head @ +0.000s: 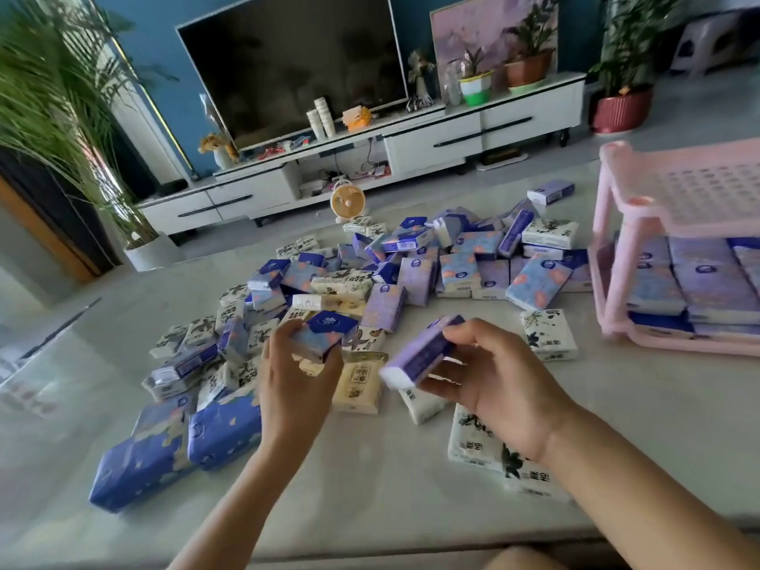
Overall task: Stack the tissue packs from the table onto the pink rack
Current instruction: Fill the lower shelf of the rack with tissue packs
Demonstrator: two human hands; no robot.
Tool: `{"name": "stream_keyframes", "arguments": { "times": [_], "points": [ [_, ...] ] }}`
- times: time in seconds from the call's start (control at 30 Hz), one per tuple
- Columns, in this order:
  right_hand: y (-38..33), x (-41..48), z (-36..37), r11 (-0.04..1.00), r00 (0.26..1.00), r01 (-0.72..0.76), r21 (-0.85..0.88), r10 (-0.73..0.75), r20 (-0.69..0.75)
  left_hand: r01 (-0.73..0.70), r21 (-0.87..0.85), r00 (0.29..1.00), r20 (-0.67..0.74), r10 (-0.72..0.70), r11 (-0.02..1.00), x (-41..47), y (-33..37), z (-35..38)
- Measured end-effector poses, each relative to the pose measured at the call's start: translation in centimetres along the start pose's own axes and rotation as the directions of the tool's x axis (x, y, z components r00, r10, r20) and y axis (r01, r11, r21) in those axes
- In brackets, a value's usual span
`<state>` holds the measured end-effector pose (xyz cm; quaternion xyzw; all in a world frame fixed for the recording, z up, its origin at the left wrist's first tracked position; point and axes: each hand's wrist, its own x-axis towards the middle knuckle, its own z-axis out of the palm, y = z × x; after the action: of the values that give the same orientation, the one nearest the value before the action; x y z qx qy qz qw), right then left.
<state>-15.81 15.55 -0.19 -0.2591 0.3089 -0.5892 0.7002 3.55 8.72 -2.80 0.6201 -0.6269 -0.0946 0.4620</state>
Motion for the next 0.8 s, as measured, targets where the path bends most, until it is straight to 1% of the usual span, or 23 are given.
{"name": "stream_keyframes", "arguments": {
  "times": [0.03, 0.1, 0.13, 0.2, 0.27, 0.33, 0.37, 0.4, 0.47, 0.5, 0.57, 0.6, 0.67, 0.73, 0.8],
  "points": [
    [-0.8, -0.4, -0.7, 0.996, 0.999, -0.013, 0.091, 0.016, -0.036, -0.036, -0.033, 0.999, -0.014, 0.036, 0.999, -1.2, 0.9, 0.0],
    [-2.4, -1.3, -1.9, 0.985, 0.993, -0.033, 0.168, 0.051, -0.109, -0.114, -0.107, 0.993, -0.02, 0.112, 0.988, -3.5, 3.1, 0.0],
    [-3.1, -1.7, -2.5, 0.982, 0.988, -0.033, 0.188, 0.06, -0.139, -0.173, -0.147, 0.985, -0.007, 0.174, 0.974, -4.7, 4.3, 0.1],
    [-4.6, -2.8, -3.7, 0.973, 0.981, -0.004, 0.23, 0.048, -0.186, -0.336, -0.192, 0.937, 0.03, 0.348, 0.922, -6.7, 6.5, 0.8],
    [-6.5, -4.1, -4.8, 0.969, 0.975, 0.053, 0.241, 0.001, -0.221, -0.441, -0.235, 0.885, 0.047, 0.463, 0.866, -8.4, 8.6, 2.2],
    [-8.4, -5.5, -6.1, 0.97, 0.959, 0.129, 0.206, -0.069, -0.275, -0.484, -0.307, 0.852, 0.047, 0.521, 0.819, -9.9, 10.8, 3.9],
    [-9.4, -6.2, -6.8, 0.973, 0.941, 0.162, 0.166, -0.102, -0.324, -0.492, -0.342, 0.843, 0.044, 0.536, 0.801, -10.6, 11.8, 4.8],
    [-10.2, -6.9, -7.5, 0.978, 0.909, 0.185, 0.093, -0.134, -0.395, -0.49, -0.373, 0.836, 0.053, 0.546, 0.788, -11.3, 12.9, 5.7],
    [-11.6, -8.1, -9.3, 0.977, 0.812, 0.188, -0.103, -0.214, -0.543, -0.469, -0.415, 0.832, 0.09, 0.548, 0.78, -12.5, 15.0, 7.7],
    [-12.2, -8.5, -10.2, 0.964, 0.762, 0.19, -0.185, -0.263, -0.592, -0.45, -0.429, 0.831, 0.12, 0.543, 0.783, -13.0, 16.1, 8.6],
    [-13.2, -8.8, -12.3, 0.935, 0.656, 0.198, -0.294, -0.349, -0.669, -0.411, -0.455, 0.824, 0.186, 0.536, 0.79, -13.9, 18.2, 10.8],
    [-13.5, -8.9, -13.3, 0.922, 0.606, 0.196, -0.333, -0.381, -0.698, -0.398, -0.467, 0.821, 0.203, 0.534, 0.79, -14.2, 19.0, 11.9],
    [-14.1, -8.8, -14.8, 0.901, 0.532, 0.195, -0.387, -0.429, -0.73, -0.391, -0.472, 0.822, 0.208, 0.53, 0.79, -14.6, 20.7, 14.1],
    [-14.5, -8.5, -15.7, 0.89, 0.481, 0.188, -0.416, -0.453, -0.75, -0.407, -0.452, 0.823, 0.195, 0.533, 0.794, -14.6, 22.1, 16.1],
    [-15.0, -8.0, -16.3, 0.884, 0.454, 0.165, -0.436, -0.461, -0.763, -0.368, -0.444, 0.828, 0.243, 0.505, 0.817, -14.3, 23.4, 17.7]
  ]
}}
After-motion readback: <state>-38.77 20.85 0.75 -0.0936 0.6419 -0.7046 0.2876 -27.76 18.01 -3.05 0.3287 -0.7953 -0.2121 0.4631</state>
